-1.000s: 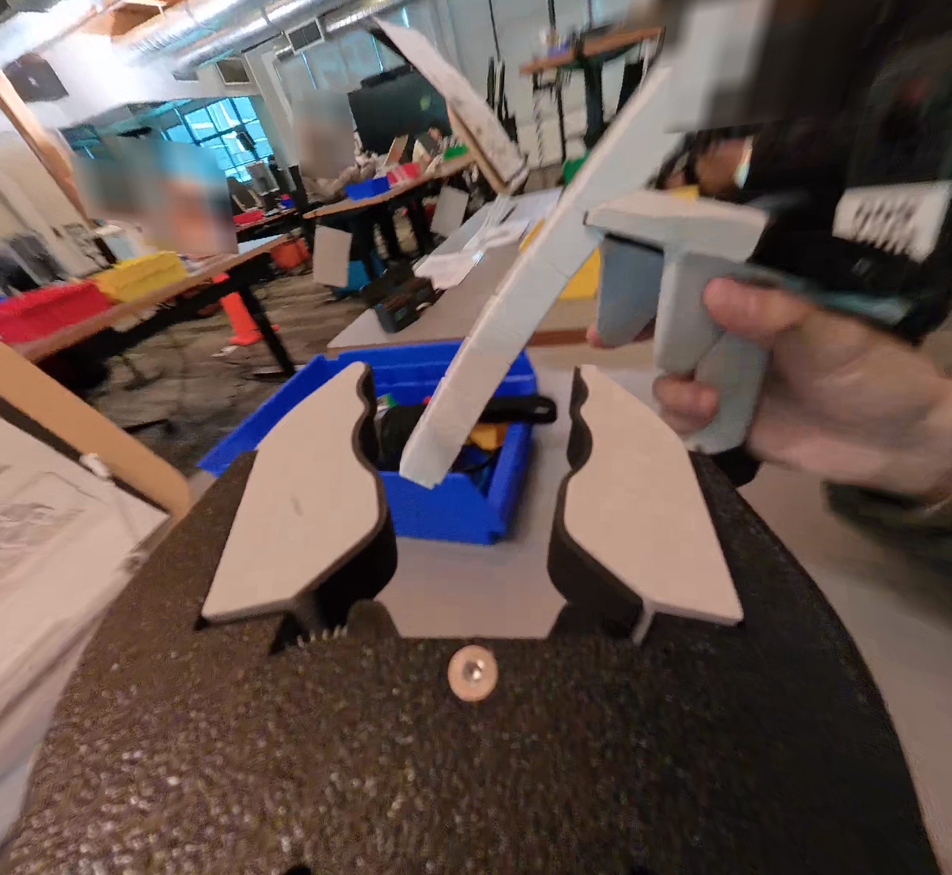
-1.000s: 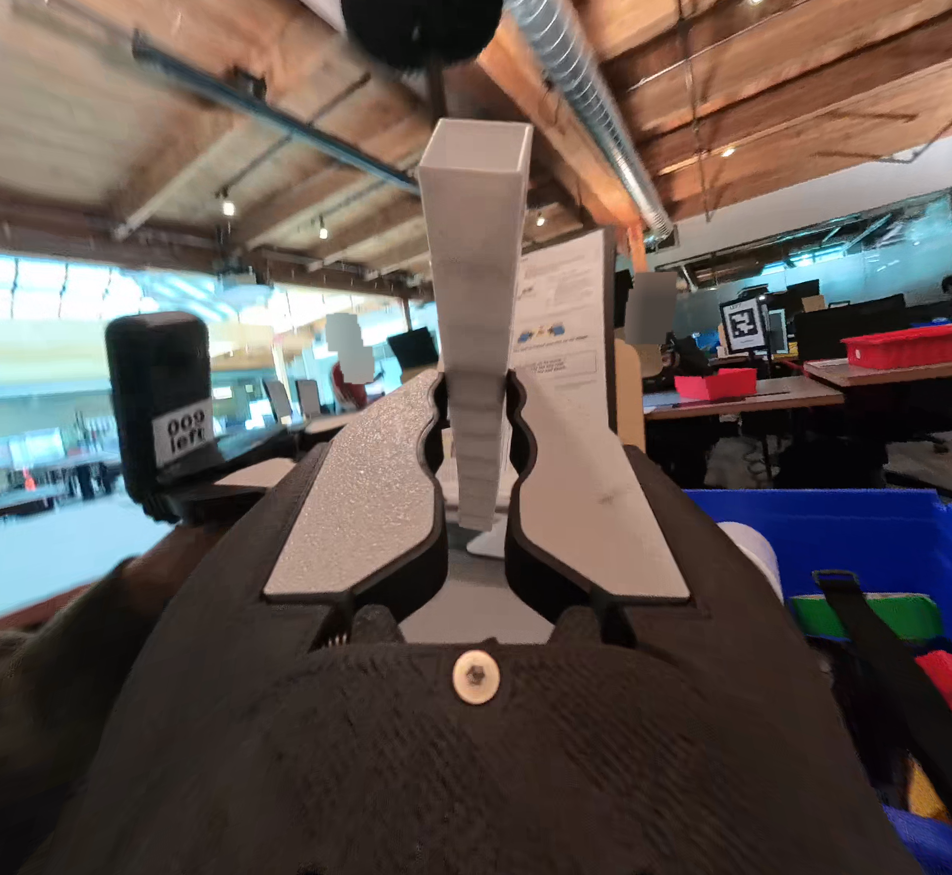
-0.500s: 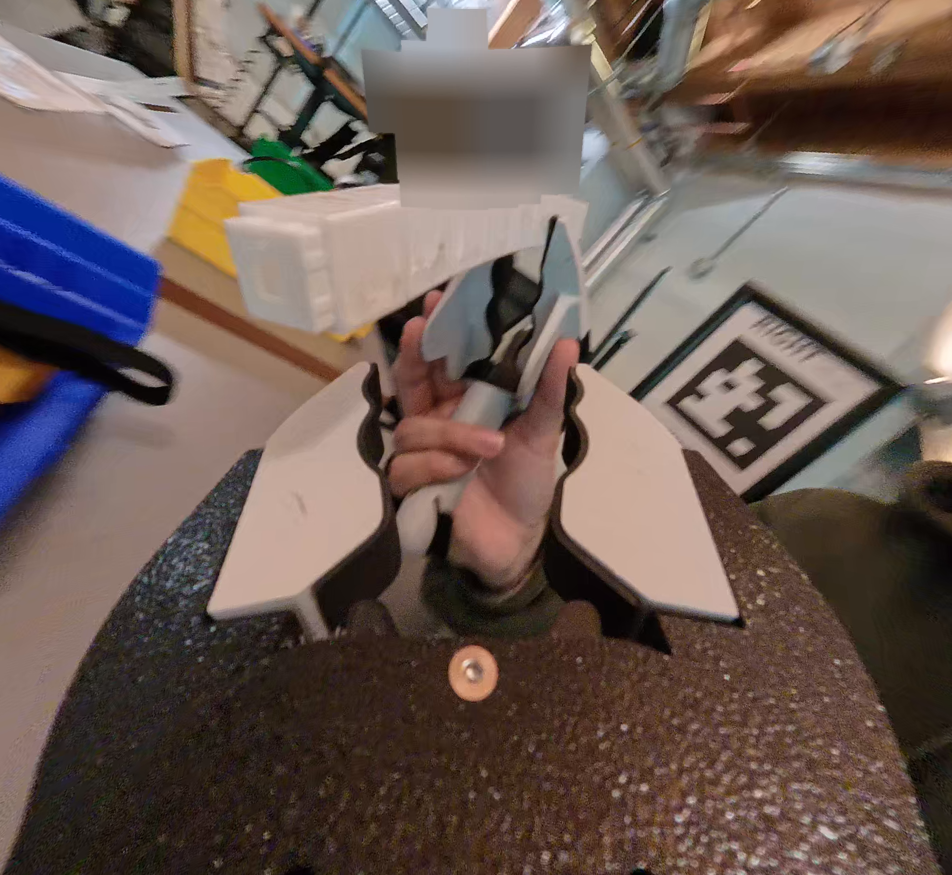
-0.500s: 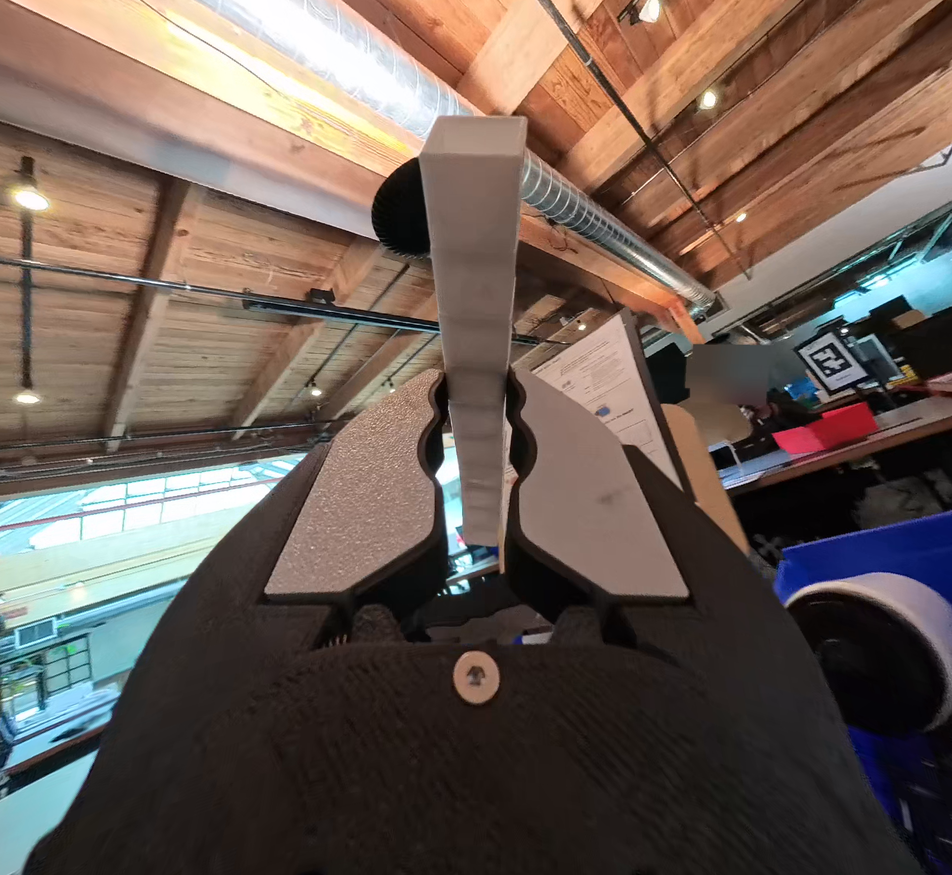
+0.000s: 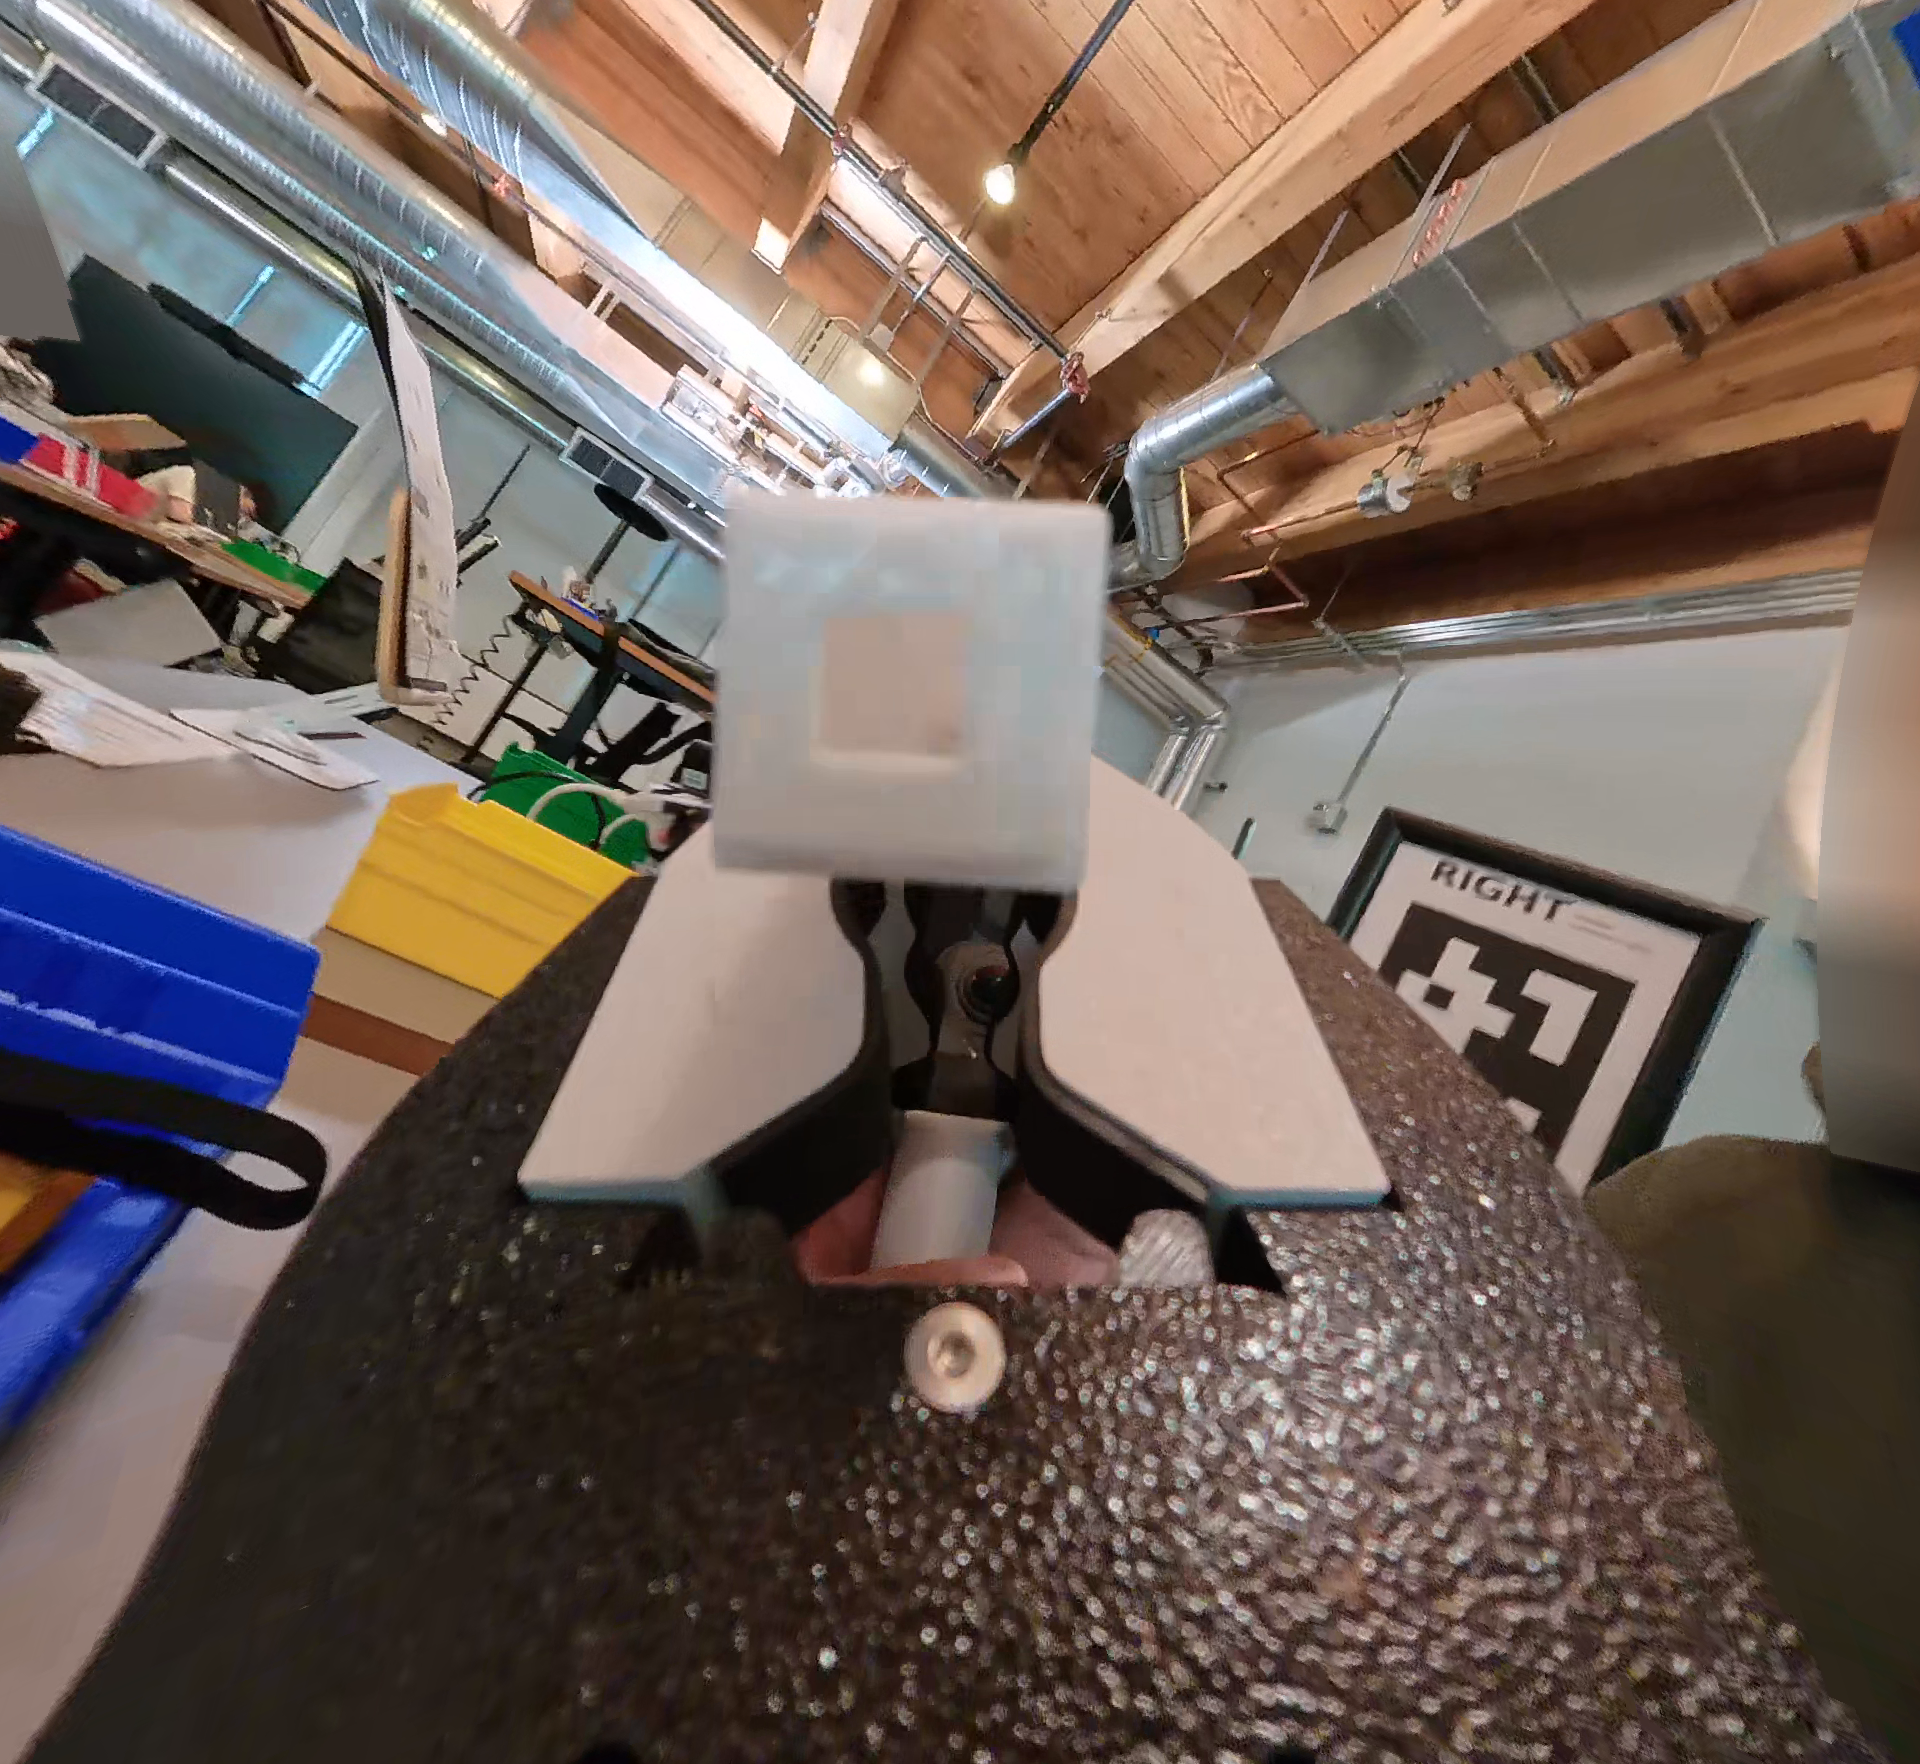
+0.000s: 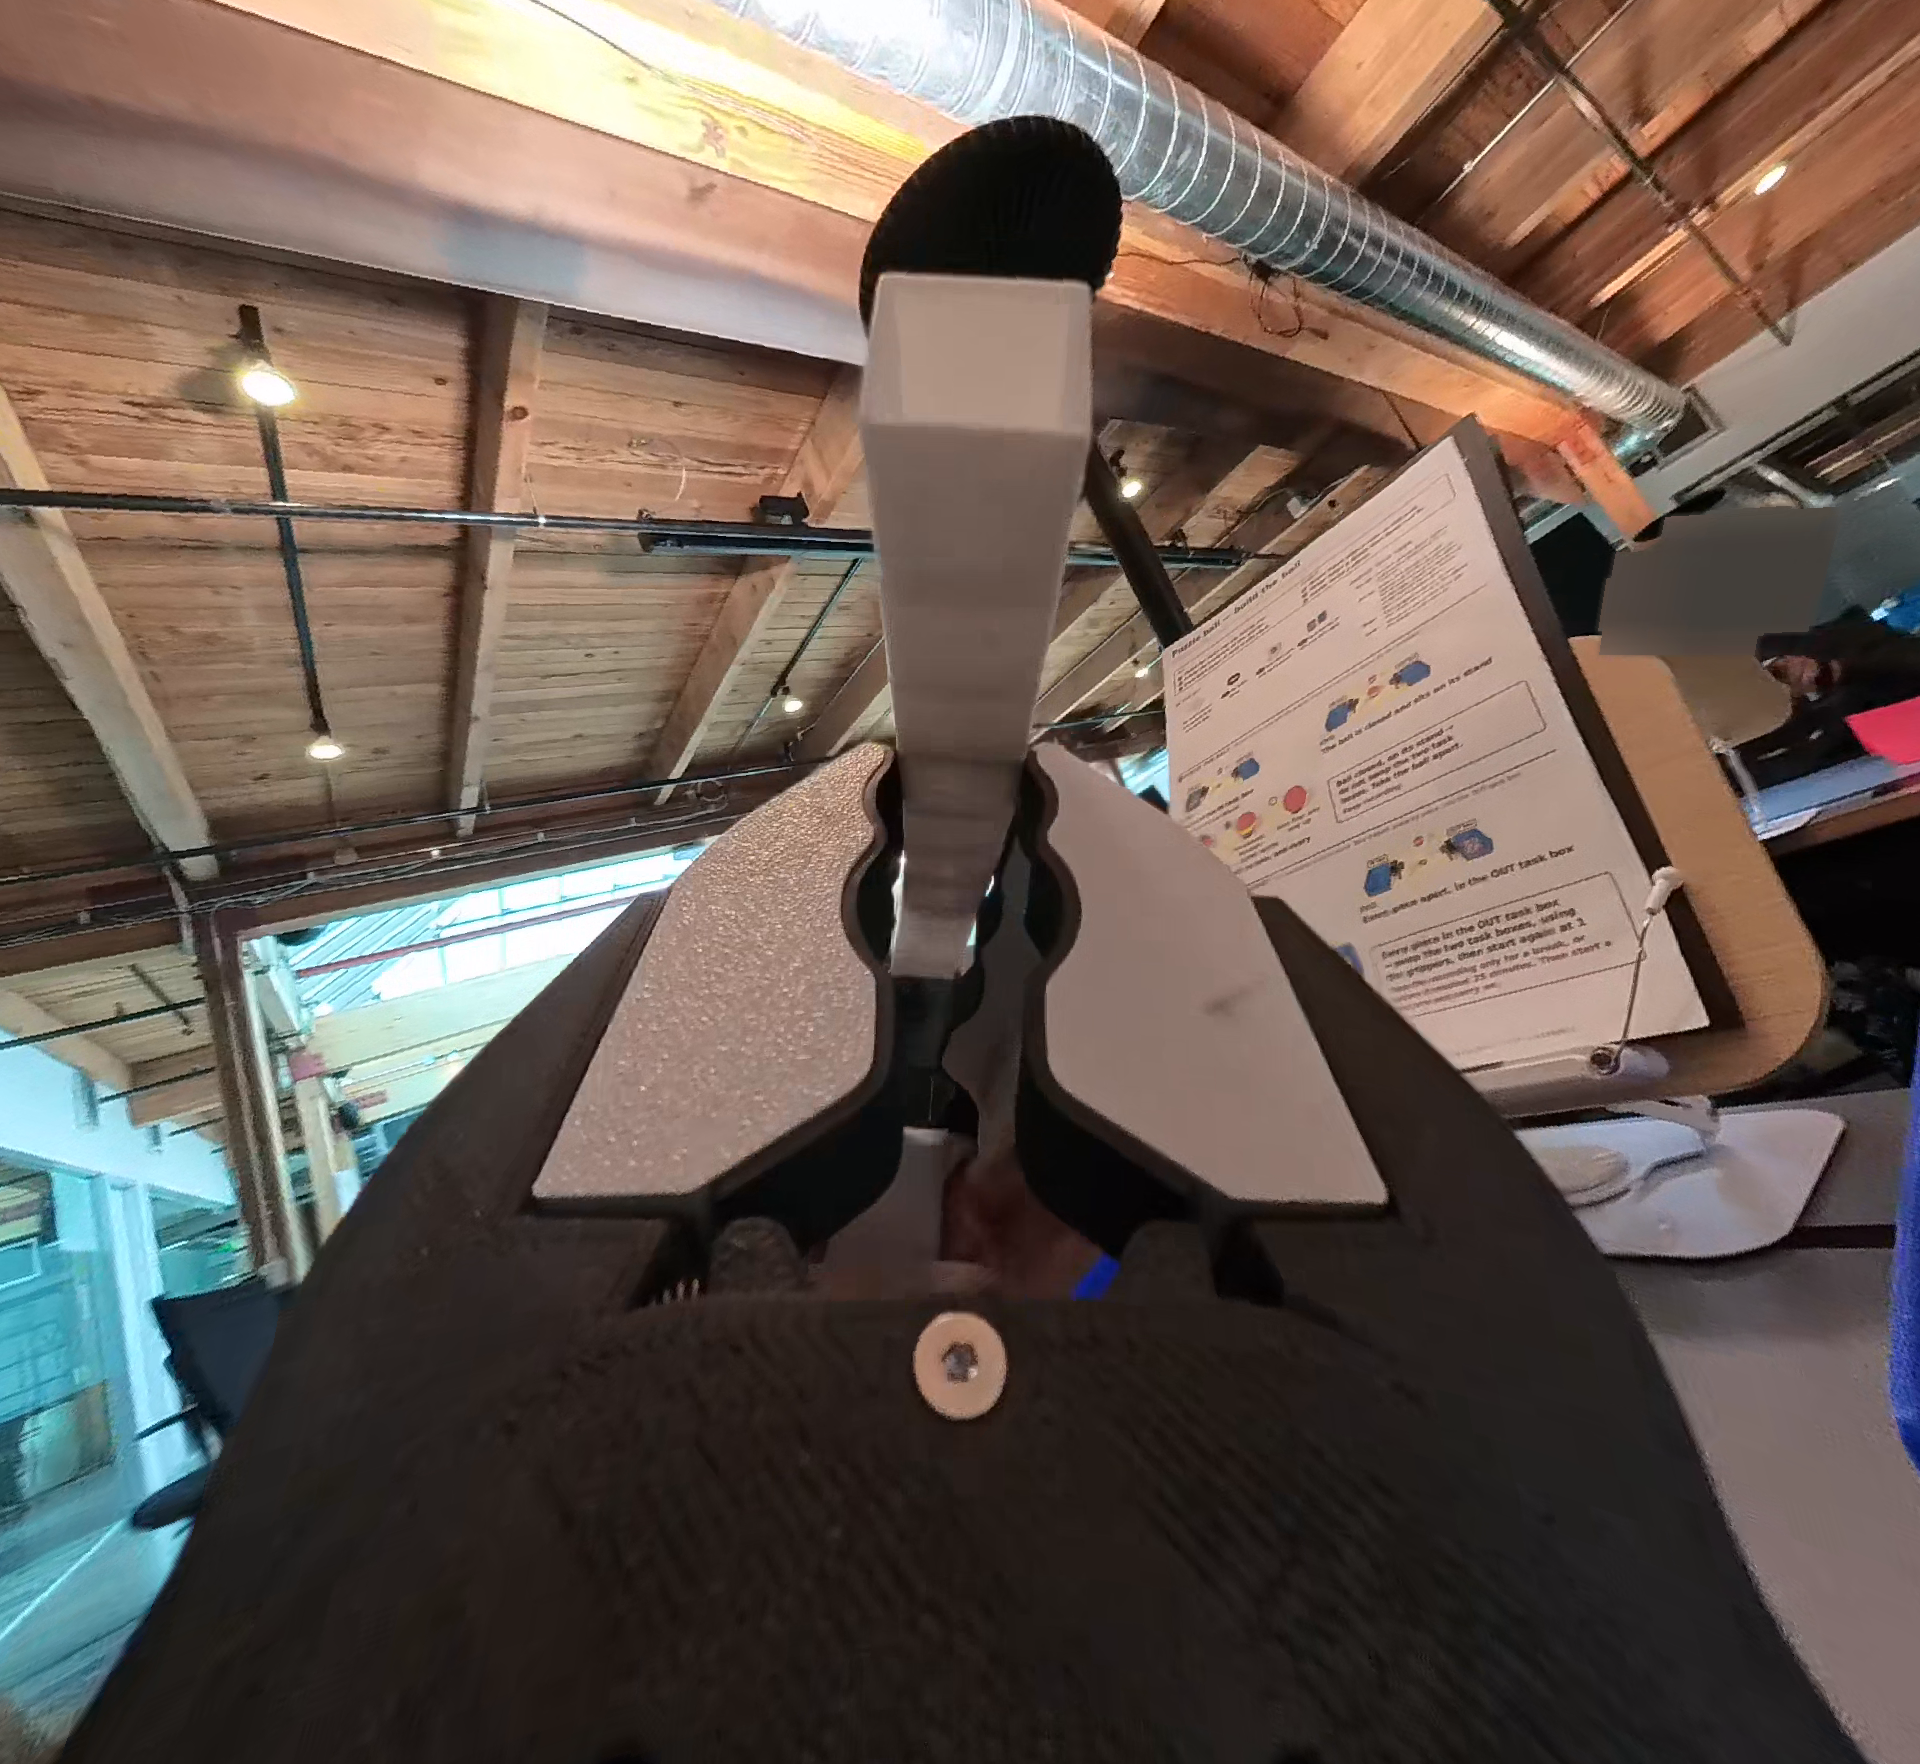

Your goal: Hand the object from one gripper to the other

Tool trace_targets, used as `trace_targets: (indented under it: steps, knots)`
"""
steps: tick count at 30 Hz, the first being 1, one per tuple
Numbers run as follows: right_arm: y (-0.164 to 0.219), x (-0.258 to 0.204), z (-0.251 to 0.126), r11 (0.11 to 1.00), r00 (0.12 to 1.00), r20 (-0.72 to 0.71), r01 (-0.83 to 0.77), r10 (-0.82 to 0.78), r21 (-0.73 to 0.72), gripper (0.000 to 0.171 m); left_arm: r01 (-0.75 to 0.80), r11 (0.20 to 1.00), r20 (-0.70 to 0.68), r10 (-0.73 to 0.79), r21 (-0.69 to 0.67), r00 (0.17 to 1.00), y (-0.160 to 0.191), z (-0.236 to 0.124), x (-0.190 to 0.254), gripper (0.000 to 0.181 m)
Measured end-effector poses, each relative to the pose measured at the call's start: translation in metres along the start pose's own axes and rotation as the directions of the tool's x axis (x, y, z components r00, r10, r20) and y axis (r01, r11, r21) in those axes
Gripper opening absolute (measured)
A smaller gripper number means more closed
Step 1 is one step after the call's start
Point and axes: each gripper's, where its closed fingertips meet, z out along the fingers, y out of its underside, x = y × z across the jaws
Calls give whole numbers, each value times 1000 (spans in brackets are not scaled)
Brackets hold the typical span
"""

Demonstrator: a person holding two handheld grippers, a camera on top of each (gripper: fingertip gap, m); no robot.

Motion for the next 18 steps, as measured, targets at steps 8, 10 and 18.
trace_targets:
  steps: [8,10,18]
  knots:
    - [7,28,-5,929,945,-51,306,-323,-208,63,-290,941,196,322,-177,926,-18,-17,-15,22]
    - [19,38,-8,815,871,-25,449,-491,-367,74,-313,918,231,369,-246,900,-23,-23,-16,23]
    - [32,73,-21,135,264,121,775,-957,-618,81,-333,781,360,561,-528,745,-21,-43,-31,22]
